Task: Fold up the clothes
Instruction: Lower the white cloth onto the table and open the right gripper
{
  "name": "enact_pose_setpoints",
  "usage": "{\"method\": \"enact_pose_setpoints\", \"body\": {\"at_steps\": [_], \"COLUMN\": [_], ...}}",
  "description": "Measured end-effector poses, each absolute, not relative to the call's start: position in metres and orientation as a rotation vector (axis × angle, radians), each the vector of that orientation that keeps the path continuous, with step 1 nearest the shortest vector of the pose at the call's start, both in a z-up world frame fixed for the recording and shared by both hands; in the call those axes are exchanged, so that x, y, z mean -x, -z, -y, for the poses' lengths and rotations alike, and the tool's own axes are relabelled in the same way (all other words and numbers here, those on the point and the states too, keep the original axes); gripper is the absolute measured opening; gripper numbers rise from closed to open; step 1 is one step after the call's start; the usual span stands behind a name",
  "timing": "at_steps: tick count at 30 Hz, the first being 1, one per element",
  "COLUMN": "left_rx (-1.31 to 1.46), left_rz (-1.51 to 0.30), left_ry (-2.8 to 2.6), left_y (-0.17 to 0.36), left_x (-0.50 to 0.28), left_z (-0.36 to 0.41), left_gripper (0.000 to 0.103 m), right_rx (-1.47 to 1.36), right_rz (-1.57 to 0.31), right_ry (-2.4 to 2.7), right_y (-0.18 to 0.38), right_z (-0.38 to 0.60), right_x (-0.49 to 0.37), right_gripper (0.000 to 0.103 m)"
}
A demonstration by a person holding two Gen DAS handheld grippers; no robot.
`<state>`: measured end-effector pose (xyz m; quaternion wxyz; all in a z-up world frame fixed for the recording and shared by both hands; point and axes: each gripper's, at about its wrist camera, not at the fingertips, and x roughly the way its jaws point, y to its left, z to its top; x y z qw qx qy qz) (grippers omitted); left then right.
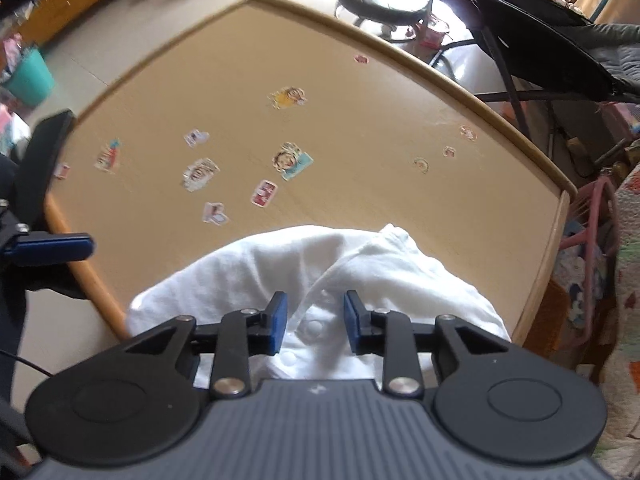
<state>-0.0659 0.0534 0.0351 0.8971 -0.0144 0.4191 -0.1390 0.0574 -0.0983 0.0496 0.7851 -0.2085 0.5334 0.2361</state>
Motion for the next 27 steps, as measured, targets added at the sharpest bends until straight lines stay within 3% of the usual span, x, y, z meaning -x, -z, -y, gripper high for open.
{"method": "enact_pose_setpoints", "body": {"at_steps": [8,11,13,27], "left_rx": [0.054,0.067,0.069,0.052], "left_rz": [-0.881,-0.882,-0.882,-0.856], "left_ry": [0.269,0.261,0.259,0.289], "left_y": [-0.033,-0.032,-0.033,-0.033], "left_x": [0.064,0.063,0.063,0.065], "left_z": [-0.061,-0.063,-0.064,-0.058], "left_gripper": [0.095,0.095,0.095,0.095], "right_rx": [0.501,0.463,0.426,0.223], "right_rz": [-1.169,-1.176,-1.181,-1.072], "right_ry": [-0.463,-0.446,-0.44,-0.358], "right_y": [-0.034,-0.035,-0.038,-0.093], "right_z": [0.088,0.092,0.099,0.158], "right_x": [-0.061,-0.064,-0.065,-0.062], "right_gripper": [0.028,0.021,0.007,0.005]}}
